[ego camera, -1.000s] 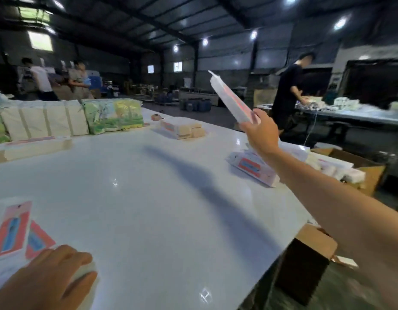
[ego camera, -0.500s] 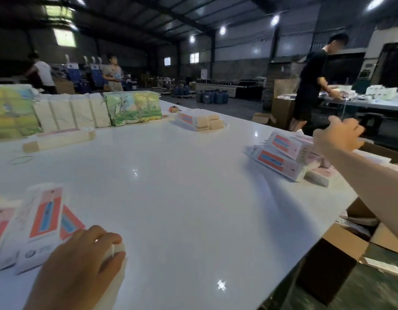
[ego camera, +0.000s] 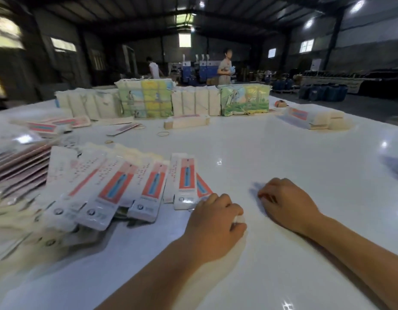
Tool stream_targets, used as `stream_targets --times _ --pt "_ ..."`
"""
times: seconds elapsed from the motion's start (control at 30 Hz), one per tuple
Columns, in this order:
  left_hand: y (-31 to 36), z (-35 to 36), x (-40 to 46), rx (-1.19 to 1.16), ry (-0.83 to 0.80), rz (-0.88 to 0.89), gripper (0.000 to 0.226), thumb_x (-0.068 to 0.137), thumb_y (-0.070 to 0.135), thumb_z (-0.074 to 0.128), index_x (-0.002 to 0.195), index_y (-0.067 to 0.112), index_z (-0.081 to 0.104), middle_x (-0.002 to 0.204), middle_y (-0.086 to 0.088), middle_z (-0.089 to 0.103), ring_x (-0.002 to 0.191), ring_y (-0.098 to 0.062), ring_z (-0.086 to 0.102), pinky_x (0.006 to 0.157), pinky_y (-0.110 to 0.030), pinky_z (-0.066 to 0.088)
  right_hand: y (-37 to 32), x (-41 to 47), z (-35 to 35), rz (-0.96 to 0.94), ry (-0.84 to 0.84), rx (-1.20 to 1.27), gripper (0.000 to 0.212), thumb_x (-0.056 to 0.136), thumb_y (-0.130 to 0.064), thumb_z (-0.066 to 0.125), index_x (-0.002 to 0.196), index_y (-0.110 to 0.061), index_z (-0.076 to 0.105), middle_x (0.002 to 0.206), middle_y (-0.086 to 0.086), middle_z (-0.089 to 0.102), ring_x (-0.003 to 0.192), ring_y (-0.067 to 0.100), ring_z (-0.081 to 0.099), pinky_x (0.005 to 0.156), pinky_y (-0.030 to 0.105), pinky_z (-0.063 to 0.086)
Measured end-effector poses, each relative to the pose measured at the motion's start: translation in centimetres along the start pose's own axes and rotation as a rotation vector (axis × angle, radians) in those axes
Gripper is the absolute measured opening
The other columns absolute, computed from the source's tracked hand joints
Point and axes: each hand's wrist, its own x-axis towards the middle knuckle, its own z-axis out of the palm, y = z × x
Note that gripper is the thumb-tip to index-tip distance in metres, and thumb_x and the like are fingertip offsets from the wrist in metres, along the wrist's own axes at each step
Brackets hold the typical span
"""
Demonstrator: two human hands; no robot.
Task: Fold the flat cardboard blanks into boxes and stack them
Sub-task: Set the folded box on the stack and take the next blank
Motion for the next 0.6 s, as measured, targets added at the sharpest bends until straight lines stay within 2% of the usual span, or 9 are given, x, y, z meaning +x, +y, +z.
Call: stream_targets --times 0.13,0.2,0.27,0.33,0.37,0.43,0.53,0.6 --pt "0.1 -0.2 0.1 0.003 -0.014 0.001 0.031 0.094 0.04 0.043 0.119 0.027 0.056 0.116 0.008 0.05 0.106 -0.012 0.04 0.092 -0.027 0.03 0.1 -0.3 0.9 -0.049 0.071 0.034 0.021 0.094 -0.02 0.049 0.089 -0.014 0.069 0.099 0.006 0.062 0.093 0.03 0.054 0.078 0.039 0.045" --pt "0.2 -0.4 0.0 -0.066 -0.016 -0.014 0.029 0.094 0.04 0.045 0.117 0.028 0.058 0.116 0.008 0.052 0.106 -0.01 0.042 0.091 -0.024 0.032 0.3 -0.3 1.0 -0.046 0.076 0.042 0.02 0.093 -0.019 0.051 0.091 -0.015 0.071 0.099 0.005 0.063 0.093 0.028 0.054 0.078 0.038 0.045" --pt "0.2 -1.2 0.3 -0.266 0.024 -0.122 0.022 0.093 0.038 0.05 0.109 0.027 0.062 0.111 0.009 0.057 0.101 -0.009 0.05 0.091 -0.024 0.041 0.4 -0.3 1.0 -0.047 0.082 0.047 0.02 0.092 -0.017 0.052 0.093 -0.016 0.072 0.098 0.004 0.063 0.092 0.027 0.054 0.078 0.036 0.045" --pt "-0.5 -2.7 1.2 -0.392 0.116 -0.297 0.012 0.093 0.033 0.052 0.093 0.026 0.061 0.095 0.007 0.061 0.09 -0.013 0.058 0.085 -0.028 0.05 0.4 -0.3 1.0 -0.048 0.097 0.066 0.018 0.091 -0.015 0.054 0.09 -0.016 0.072 0.096 0.002 0.063 0.091 0.027 0.055 0.076 0.035 0.044" --pt "-1.2 -3.6 2.1 -0.391 0.142 -0.388 0.011 0.093 0.031 0.051 0.088 0.025 0.059 0.088 0.006 0.062 0.085 -0.015 0.06 0.08 -0.031 0.051 0.4 -0.2 1.0 -0.052 0.101 0.076 0.018 0.09 -0.015 0.055 0.088 -0.016 0.072 0.095 0.002 0.063 0.09 0.027 0.055 0.075 0.035 0.044" --pt "-3.2 -5.3 3.9 -0.3 0.105 -0.527 0.011 0.09 0.031 0.05 0.089 0.023 0.058 0.086 0.004 0.062 0.079 -0.015 0.061 0.072 -0.032 0.052 0.4 -0.2 1.0 -0.058 0.101 0.083 0.017 0.09 -0.015 0.055 0.087 -0.015 0.072 0.093 0.002 0.063 0.088 0.027 0.054 0.073 0.035 0.044" --pt "-6.5 -6.9 6.0 -0.136 -0.042 -0.648 0.023 0.088 0.042 0.053 0.097 0.021 0.056 0.085 0.003 0.062 0.07 -0.011 0.061 0.057 -0.024 0.048 0.4 -0.2 1.0 -0.067 0.107 0.087 0.017 0.09 -0.016 0.055 0.087 -0.014 0.072 0.09 0.003 0.062 0.086 0.027 0.054 0.073 0.036 0.045" --pt "-8.1 -6.7 6.7 -0.076 -0.157 -0.714 0.035 0.085 0.054 0.053 0.095 0.021 0.057 0.08 0.004 0.063 0.068 -0.013 0.064 0.058 -0.024 0.049 0.4 -0.2 1.0 -0.063 0.104 0.097 0.017 0.09 -0.015 0.055 0.089 -0.015 0.072 0.092 0.002 0.062 0.087 0.026 0.054 0.073 0.034 0.044"
